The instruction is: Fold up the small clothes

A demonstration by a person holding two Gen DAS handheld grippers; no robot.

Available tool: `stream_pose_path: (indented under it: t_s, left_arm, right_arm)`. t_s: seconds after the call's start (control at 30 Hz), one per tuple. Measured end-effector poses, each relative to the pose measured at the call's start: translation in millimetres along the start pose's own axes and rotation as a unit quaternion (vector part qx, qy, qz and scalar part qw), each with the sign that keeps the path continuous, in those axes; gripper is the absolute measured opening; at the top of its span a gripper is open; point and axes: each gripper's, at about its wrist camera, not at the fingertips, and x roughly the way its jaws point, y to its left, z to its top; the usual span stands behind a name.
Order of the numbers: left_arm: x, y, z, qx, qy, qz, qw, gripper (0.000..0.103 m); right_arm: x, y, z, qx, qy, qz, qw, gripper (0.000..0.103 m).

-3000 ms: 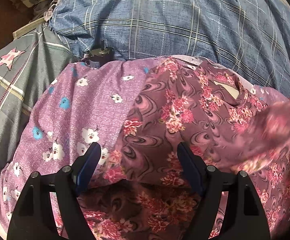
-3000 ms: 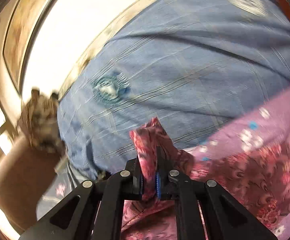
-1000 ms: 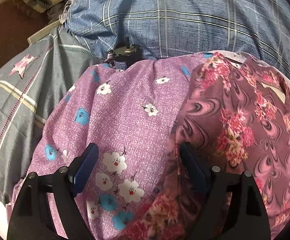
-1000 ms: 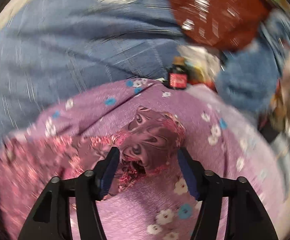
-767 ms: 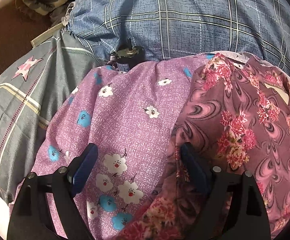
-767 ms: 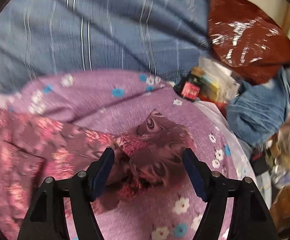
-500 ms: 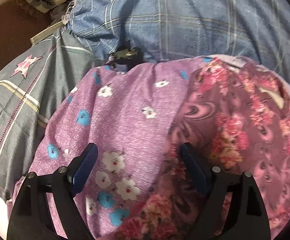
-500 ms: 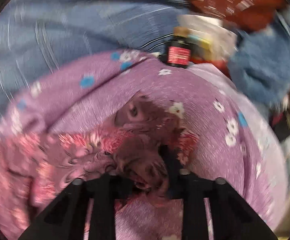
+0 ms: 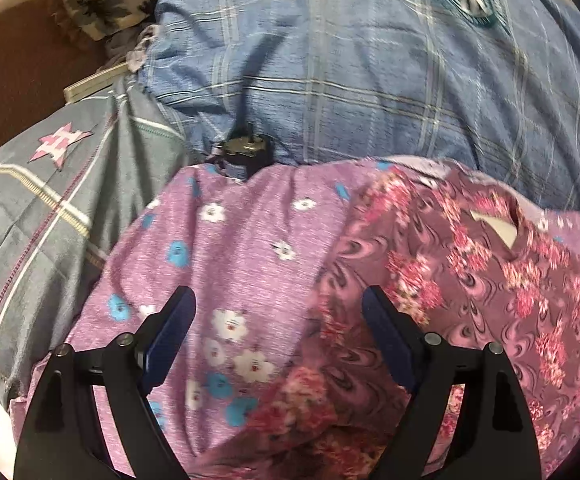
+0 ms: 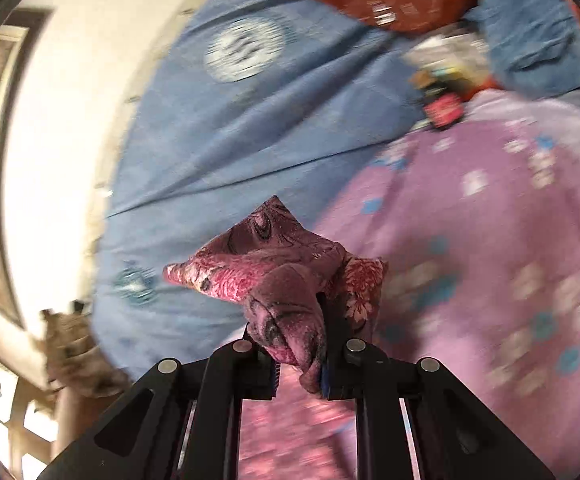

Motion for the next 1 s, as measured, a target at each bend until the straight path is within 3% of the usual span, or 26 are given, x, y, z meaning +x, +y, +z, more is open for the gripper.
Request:
stream_pose_path:
  t_s: [0.13, 0.33, 0.43, 0.5, 0.53, 0.6, 0.7, 0.83, 0.9, 0.93, 1.0]
  left_arm:
    - [-5.1, 27.5, 6.2, -0.037, -0.005, -0.007, 0.9993, 0.086]
    - [-11.8, 84.2, 17.9, -0.099, -0.018, 0.005, 0.9949, 0.086]
    - [-10.9, 103.4, 19.7, -0.114, -0.014, 0.001, 0.9934, 0.086]
    - [-8.8, 109.3, 20.1, -0.113, -0.011, -0.001, 0.9935, 0.086]
    - [-8.2, 110.2, 20.0, -0.111, -0.01, -0.002, 0.9937, 0.086]
    - [-7.8, 110.5, 19.5, -0.109, -0.009, -0.004, 0.994, 0.086]
    - [-9.8, 106.9, 19.1, -0.104, -0.01, -0.018, 0.9944, 0.086]
    - [-12.5, 92.1, 18.3, -0.081, -0.011, -0.073, 0.994, 0.085]
    - [-12.4, 80.7, 16.5, -0.07, -0.003, -0.112, 0.9912, 0.082]
    - [-12.2, 72.9, 15.0, -0.063, -0.001, -0.13, 0.9895, 0.077]
    - [-11.3, 56.3, 12.8, -0.046, 0.002, -0.163, 0.9856, 0.076]
  right_arm:
    - [44.1, 62.3, -41.6, -0.039, 0.048, 0.044, 0.997, 0.014]
    - [145.5, 130.0, -130.8, -0.103, 0.144, 0.042, 0.983, 0.015]
    - [196.9, 150.0, -189.3, -0.141, 0.204, 0.02, 0.969, 0.022]
    - [224.0, 154.8, -222.2, -0.158, 0.249, 0.011, 0.955, 0.04]
    - [237.5, 158.5, -246.4, -0.159, 0.283, 0.02, 0.945, 0.052]
    - [246.4, 165.2, -269.3, -0.164, 0.313, 0.053, 0.934, 0.054]
    - [236.7, 172.2, -276.3, -0.186, 0.297, 0.076, 0.934, 0.056]
    - [205.4, 162.0, -240.1, -0.203, 0.236, 0.07, 0.948, 0.059]
    - [188.5, 153.2, -224.6, -0.213, 0.205, 0.055, 0.954, 0.056]
    - [177.0, 144.7, -213.1, -0.216, 0.184, 0.041, 0.958, 0.05]
    - [155.6, 125.5, -190.3, -0.212, 0.142, 0.02, 0.967, 0.04]
